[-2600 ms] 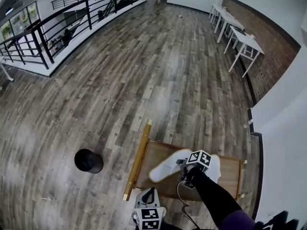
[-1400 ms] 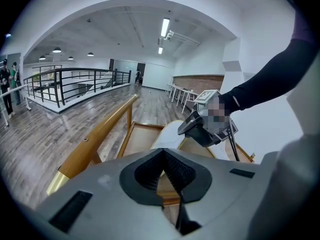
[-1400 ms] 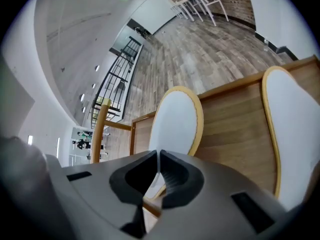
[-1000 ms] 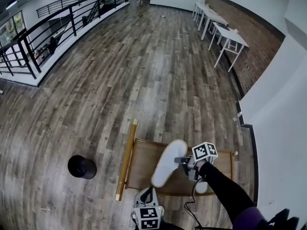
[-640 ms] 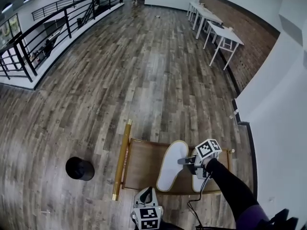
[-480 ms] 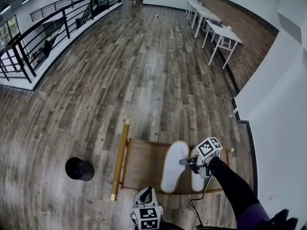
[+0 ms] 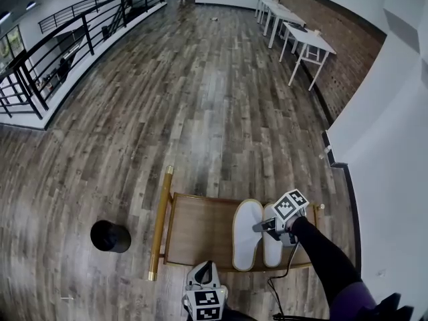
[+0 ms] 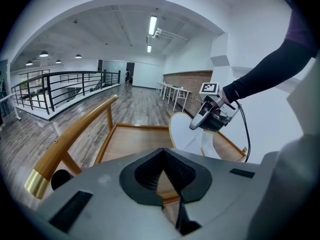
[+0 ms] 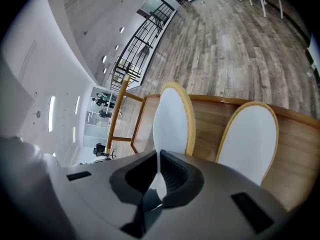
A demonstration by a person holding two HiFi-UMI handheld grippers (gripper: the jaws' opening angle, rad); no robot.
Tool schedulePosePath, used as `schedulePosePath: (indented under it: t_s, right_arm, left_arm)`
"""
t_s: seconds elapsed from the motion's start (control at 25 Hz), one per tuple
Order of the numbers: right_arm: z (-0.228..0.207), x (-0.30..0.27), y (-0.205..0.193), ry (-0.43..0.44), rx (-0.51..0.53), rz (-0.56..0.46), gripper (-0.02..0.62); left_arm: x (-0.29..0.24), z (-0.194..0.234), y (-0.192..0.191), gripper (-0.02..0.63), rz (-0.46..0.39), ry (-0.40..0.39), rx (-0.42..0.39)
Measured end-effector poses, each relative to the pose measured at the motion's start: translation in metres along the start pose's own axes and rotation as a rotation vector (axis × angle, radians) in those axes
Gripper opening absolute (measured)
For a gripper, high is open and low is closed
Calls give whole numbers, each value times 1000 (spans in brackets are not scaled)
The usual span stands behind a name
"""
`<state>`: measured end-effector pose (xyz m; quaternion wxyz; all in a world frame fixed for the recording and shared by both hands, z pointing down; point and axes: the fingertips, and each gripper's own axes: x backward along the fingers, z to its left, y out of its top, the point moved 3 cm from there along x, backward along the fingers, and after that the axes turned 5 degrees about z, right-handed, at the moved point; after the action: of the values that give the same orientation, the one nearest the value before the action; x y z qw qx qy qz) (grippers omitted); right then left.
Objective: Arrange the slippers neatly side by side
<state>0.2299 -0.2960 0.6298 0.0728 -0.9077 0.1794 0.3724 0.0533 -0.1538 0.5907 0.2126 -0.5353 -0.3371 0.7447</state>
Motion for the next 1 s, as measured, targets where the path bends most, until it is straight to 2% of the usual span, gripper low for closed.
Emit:
schedulePosePath:
  t_s: [0.2, 0.56, 1.0]
  right_arm:
    - [-12, -6, 1, -2, 38, -2, 12]
    - [-36, -17, 3, -66, 71, 17, 12]
    - [-49, -21, 5, -128, 85, 35, 12]
  left_arm:
    - [-3, -4, 3, -2, 8, 6, -11]
    - [-6, -3, -4, -2, 35, 28, -9]
    - [-16, -15, -5, -2, 50, 5, 2]
